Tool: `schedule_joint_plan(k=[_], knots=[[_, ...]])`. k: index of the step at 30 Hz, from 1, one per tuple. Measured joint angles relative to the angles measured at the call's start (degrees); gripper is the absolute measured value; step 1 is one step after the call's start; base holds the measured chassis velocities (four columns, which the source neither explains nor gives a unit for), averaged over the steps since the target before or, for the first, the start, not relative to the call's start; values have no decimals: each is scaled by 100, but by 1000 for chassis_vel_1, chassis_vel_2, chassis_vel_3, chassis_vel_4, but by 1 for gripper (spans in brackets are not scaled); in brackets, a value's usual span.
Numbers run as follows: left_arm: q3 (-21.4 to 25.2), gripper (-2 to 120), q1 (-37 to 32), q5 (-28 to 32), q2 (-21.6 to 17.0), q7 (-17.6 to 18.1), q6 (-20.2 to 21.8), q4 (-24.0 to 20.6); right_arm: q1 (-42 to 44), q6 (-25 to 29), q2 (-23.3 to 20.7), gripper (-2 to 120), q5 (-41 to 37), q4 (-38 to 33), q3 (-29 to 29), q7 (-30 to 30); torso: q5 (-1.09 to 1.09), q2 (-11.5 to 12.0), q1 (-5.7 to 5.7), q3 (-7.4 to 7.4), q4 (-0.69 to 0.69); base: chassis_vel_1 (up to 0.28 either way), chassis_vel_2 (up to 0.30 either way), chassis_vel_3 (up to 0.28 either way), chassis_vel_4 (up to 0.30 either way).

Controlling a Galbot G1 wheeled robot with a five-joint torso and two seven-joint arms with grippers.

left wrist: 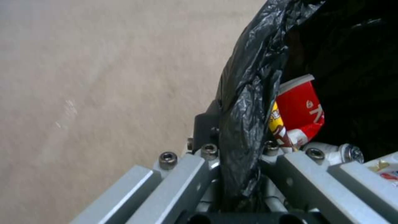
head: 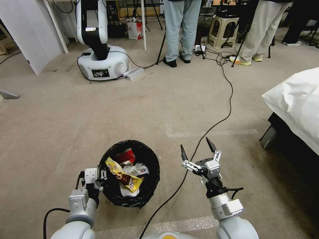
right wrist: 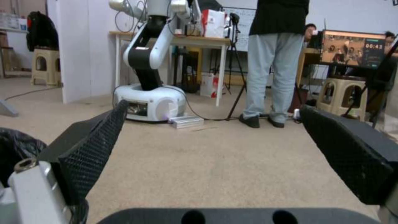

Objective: Pick up the trash bin, then pick up the garbage from the floor and place it into the trash bin.

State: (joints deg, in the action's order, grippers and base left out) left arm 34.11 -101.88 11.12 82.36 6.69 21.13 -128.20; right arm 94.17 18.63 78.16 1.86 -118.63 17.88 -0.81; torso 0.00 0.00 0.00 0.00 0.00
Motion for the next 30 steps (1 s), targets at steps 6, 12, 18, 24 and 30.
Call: schedule_joint_plan(k=[6,12,18,24,30], knots=[[-17,1,2,350,-38,0,706,-101,32,46,7,100,29,23,-1,4,0,0,0,0,0,0,0,0,0],[3,1,234,576,-75,27,1235,44,113,120,29,100,53,27,9,43,0,0,0,0,0,0,0,0,0],[5,1,414,711,-75,157,1350,224,148,152,45,100,66,14,14,75,0,0,0,0,0,0,0,0,0],[42,1,631,811,-68,188,1268,498,193,179,80,100,116,2,-27,100,3,0,0,-1,-1,0,0,0,0],[59,1,793,928,-91,120,1111,671,230,200,74,100,126,-20,-21,120,-2,0,0,0,0,0,0,0,0]])
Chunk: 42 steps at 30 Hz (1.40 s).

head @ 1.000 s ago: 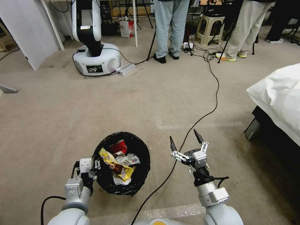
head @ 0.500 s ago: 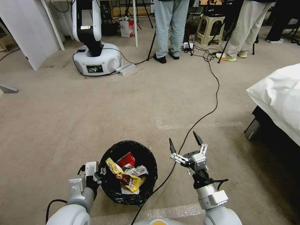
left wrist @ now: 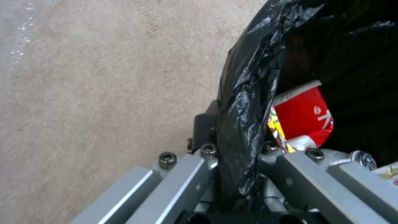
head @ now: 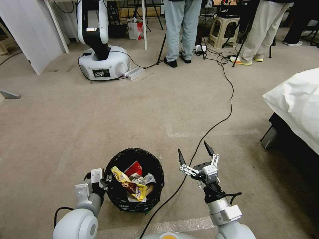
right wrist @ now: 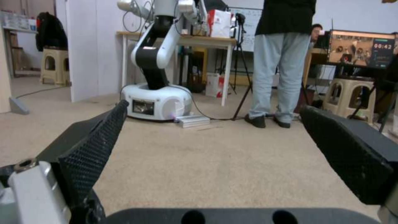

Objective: Pick up the trash bin, then pick up the garbage from the floor and place it into the trash bin.

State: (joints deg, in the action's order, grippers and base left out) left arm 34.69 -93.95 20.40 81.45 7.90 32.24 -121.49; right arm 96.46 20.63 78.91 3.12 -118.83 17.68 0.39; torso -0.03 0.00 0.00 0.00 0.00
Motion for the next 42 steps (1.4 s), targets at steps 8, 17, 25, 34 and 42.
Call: schedule_joint_plan(k=[8,17,25,34,42], knots=[[17,30,122,84,20,-25,-215,124,56,30,8,100,40,-13,7,39,2,0,0,0,0,0,0,0,0],[42,62,179,223,-10,-58,-458,36,112,76,34,100,98,7,5,84,3,0,0,0,0,0,0,0,0],[70,91,176,223,-37,-101,-727,-103,140,86,44,100,126,8,1,110,3,0,0,0,0,0,0,0,0],[140,99,-106,-123,-38,-206,-1197,-321,140,42,65,100,152,31,7,34,3,0,0,0,-1,0,0,0,0],[159,100,-738,-1226,90,-463,-2465,-378,67,-30,226,100,254,97,2,-556,2,0,0,0,0,0,0,0,0]])
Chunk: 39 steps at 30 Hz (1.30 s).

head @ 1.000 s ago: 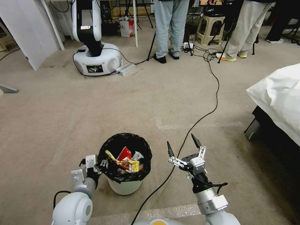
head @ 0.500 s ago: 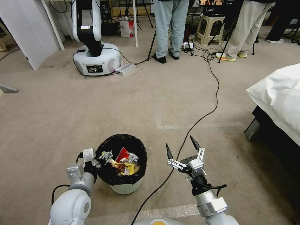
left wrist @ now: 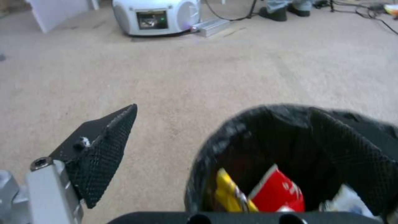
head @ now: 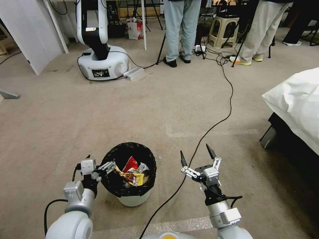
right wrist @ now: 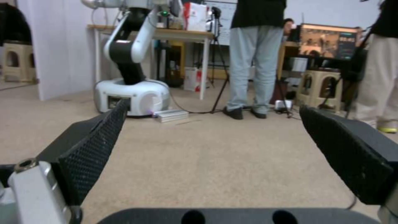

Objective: Pick up the trash bin, then pick up the garbage from the floor and place it into the trash bin.

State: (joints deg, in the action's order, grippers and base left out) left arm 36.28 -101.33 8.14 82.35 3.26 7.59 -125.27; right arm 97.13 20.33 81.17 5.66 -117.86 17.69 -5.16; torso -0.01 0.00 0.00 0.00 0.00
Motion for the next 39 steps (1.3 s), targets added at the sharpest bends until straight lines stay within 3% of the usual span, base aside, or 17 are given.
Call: schedule_joint_plan(k=[6,12,39], knots=[[-144,100,-526,-721,85,-62,-1115,18,-19,5,117,100,179,0,-21,-214,1,0,0,0,-1,0,0,0,0],[-271,100,-767,-923,141,-17,-1682,220,-60,58,207,100,315,132,-111,-250,0,0,0,0,0,0,0,0,0],[-285,100,-771,-938,144,27,-1676,253,-59,63,220,100,401,178,-150,-219,0,1,0,0,0,0,0,0,0]])
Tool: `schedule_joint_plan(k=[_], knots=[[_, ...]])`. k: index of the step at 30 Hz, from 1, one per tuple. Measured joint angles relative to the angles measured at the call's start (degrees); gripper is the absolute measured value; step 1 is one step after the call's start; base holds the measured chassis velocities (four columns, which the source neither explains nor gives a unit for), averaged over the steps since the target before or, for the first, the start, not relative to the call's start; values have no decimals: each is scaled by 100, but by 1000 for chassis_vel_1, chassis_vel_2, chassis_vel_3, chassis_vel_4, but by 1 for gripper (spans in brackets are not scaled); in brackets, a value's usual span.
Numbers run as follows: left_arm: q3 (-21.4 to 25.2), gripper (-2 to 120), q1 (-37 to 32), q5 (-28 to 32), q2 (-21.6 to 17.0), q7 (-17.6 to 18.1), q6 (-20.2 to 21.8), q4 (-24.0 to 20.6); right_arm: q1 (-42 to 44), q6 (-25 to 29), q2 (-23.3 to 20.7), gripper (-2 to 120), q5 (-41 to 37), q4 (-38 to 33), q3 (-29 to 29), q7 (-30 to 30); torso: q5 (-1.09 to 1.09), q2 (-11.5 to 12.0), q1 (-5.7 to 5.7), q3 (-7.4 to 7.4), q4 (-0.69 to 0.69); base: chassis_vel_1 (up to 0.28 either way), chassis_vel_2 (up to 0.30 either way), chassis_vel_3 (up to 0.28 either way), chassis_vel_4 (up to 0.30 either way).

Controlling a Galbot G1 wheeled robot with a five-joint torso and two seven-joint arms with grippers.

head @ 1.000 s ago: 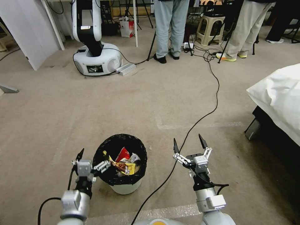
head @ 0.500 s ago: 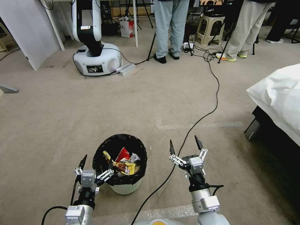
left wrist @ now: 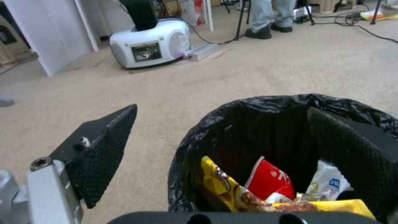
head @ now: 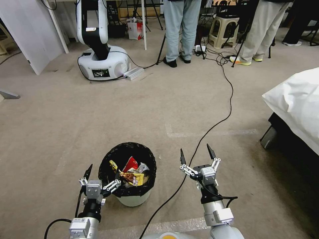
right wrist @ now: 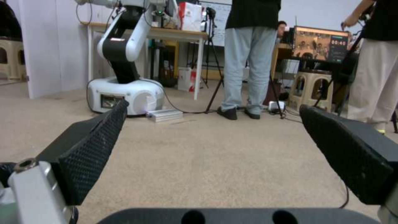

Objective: Pick up the trash bin, then pick up the garbage from the floor and place it into the trash bin.

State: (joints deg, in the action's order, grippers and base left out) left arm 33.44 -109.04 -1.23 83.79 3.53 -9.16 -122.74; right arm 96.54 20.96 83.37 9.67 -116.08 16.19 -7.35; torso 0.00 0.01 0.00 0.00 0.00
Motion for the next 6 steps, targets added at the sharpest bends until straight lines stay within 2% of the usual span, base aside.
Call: schedule_joint_plan(k=[6], knots=[[1,100,2,4,0,3,5,2,0,-2,-1,100,-1,0,1,2,0,0,0,0,0,0,0,0,0]])
